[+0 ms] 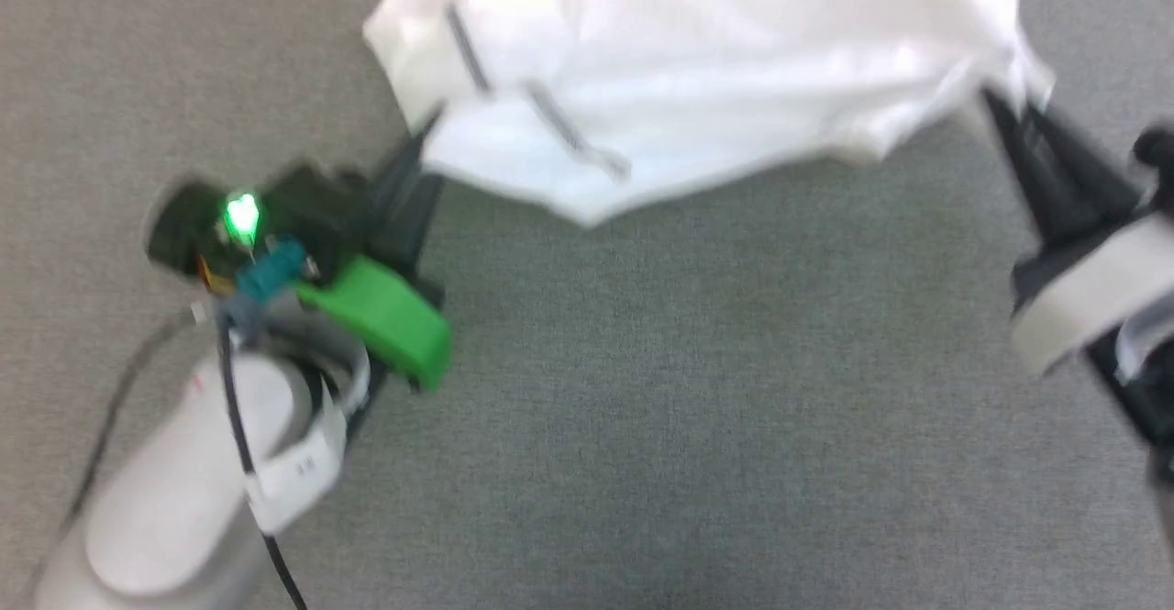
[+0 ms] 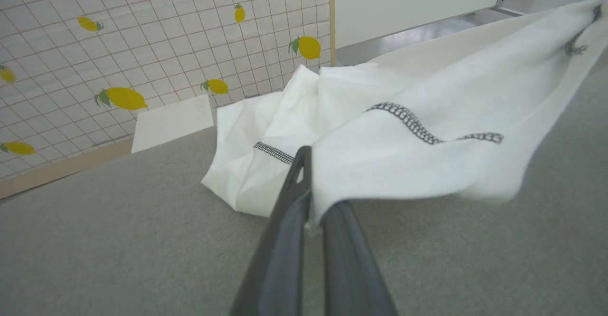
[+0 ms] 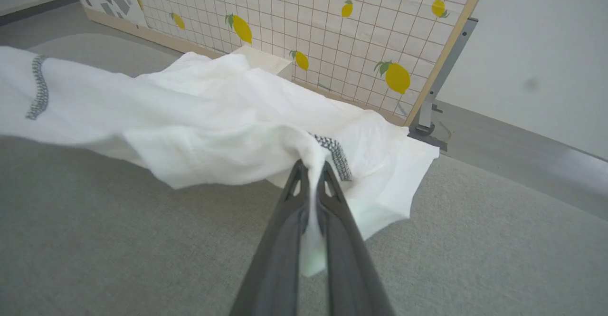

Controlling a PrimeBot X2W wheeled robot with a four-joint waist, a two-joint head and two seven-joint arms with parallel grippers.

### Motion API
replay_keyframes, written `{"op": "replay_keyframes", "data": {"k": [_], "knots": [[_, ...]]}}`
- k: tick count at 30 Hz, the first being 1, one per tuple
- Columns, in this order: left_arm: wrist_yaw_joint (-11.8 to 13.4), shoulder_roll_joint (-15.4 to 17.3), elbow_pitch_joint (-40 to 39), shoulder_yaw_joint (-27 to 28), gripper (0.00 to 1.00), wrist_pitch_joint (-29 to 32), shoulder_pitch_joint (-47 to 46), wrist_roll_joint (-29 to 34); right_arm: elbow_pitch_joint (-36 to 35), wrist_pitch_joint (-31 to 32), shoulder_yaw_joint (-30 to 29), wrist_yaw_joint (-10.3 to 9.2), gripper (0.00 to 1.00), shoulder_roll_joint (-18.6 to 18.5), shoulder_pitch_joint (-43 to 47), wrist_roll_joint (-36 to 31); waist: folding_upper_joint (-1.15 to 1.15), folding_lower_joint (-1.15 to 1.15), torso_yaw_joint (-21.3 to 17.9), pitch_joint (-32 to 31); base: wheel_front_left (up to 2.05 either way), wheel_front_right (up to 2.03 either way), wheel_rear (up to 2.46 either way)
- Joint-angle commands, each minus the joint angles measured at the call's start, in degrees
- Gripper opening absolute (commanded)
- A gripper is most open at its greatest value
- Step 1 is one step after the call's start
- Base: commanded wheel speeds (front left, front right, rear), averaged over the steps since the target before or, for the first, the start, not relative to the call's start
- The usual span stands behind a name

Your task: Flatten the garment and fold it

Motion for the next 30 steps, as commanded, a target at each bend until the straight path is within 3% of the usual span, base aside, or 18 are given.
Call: {"op": "replay_keyframes", "data": {"k": [1, 9, 30], "knots": [[0.8, 0.5, -0.2, -0.4, 0.00, 0.2, 2.4, -0.7, -0.8, 0.6, -0.2, -0.11, 0.00, 0.8, 2.5, -0.4, 0.00, 0.00, 0.4, -3.3, 0.00, 0.00, 0.00], [4.1, 2.0, 0.6, -3.2, 0.00, 1.8, 16.3, -3.8, -1.4, 4.3, 0.9, -0.11, 0.00, 2.7, 16.5, 0.6, 0.00, 0.00, 0.0, -10.2, 0.00, 0.00, 0.00], [6.9, 5.1, -5.7, -7.3, 0.00, 9.3, 32.9, -12.3, -5.3, 11.4, -0.9, -0.11, 0.00, 7.0, 37.4, 1.4, 0.00, 0.00, -0.5, -20.7, 0.00, 0.00, 0.00]]}}
